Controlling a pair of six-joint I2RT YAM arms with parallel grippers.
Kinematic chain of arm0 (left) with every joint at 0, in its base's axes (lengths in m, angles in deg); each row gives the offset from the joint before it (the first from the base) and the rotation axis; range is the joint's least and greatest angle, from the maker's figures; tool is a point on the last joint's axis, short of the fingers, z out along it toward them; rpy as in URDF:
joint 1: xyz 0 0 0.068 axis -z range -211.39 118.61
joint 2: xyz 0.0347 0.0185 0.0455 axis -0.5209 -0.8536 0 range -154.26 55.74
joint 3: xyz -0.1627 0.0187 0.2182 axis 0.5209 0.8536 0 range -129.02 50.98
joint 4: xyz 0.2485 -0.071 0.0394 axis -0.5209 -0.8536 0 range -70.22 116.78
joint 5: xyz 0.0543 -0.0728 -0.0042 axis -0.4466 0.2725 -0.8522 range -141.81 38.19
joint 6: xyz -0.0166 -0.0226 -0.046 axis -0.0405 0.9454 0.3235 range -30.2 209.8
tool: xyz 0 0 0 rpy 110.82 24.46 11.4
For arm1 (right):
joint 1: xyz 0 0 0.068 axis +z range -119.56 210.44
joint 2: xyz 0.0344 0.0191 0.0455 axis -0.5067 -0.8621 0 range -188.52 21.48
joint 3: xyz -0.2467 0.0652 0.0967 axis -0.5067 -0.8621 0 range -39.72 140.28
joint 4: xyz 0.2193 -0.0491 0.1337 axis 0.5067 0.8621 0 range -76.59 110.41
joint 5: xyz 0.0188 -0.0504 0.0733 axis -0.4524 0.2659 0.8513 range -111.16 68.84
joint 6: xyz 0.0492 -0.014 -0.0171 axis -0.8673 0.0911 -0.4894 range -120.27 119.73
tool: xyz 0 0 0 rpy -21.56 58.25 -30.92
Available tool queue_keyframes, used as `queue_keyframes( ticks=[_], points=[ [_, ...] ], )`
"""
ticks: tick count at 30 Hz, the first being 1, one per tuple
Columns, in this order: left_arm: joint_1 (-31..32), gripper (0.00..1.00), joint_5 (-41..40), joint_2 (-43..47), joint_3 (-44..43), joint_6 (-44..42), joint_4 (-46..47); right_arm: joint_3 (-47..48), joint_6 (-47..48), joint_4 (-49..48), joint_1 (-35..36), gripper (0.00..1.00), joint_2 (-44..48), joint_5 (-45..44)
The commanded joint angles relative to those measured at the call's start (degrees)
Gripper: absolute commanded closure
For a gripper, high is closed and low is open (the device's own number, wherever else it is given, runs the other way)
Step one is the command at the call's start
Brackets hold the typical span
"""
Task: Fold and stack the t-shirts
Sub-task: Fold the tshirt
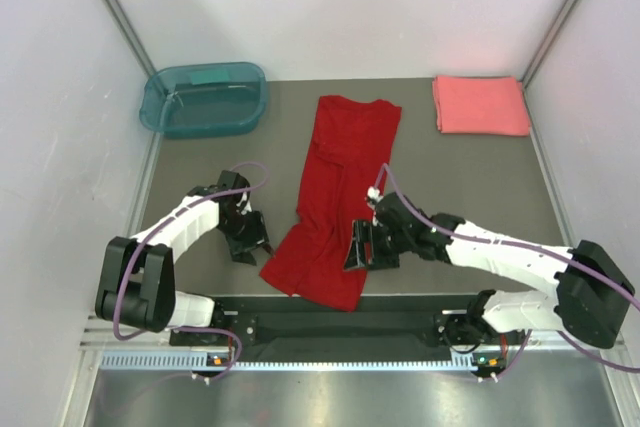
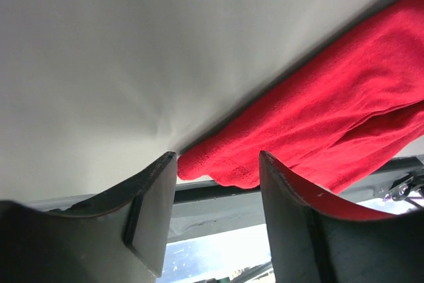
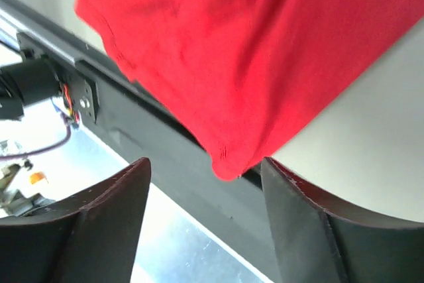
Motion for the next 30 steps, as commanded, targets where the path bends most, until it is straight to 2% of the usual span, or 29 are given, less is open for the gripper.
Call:
queue_keyframes(
  ticks=[1,12,23,30],
  points=[
    [-0.4,0.43,2.2,0.0,0.7,0.3,1.5,-6.0,-8.9,-11.9,3.1,0.34,2.8,0.5],
    [-0.3,0.4,3.2,-2.0,0.9,-0.5,2.4,-20.2,-19.5,-27.3,6.6,0.37,3.0,2.3],
    [-0.1,0.42,3.7,-1.6,2.7,1.1,1.1,-21.6,-22.2,-33.5,9.1,0.43,-2.5,2.6],
    [0.3,0.44,4.1,-1.5,3.8,1.9,1.7,-21.3,-22.6,-31.1,11.8,0.43,-3.0,0.8]
  ],
)
